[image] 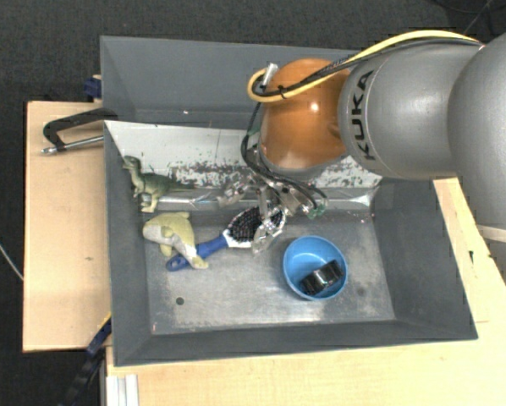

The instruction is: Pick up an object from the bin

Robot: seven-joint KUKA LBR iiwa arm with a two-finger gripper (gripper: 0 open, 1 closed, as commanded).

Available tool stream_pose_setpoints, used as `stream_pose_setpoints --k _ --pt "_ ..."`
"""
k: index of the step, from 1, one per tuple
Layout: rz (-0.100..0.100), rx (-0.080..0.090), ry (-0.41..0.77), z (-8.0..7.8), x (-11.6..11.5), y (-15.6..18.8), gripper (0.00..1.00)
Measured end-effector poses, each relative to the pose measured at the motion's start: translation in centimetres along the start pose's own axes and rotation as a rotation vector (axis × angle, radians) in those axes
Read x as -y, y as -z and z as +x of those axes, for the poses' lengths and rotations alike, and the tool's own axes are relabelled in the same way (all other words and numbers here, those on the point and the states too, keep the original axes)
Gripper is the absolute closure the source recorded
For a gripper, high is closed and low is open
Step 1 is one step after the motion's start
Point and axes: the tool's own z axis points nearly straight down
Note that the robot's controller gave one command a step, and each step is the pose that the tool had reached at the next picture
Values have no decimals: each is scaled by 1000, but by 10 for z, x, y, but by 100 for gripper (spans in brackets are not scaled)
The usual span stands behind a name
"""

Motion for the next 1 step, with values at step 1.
stream_pose_setpoints --k 1 --pt "-2 -3 -93 13 4 -36 0"
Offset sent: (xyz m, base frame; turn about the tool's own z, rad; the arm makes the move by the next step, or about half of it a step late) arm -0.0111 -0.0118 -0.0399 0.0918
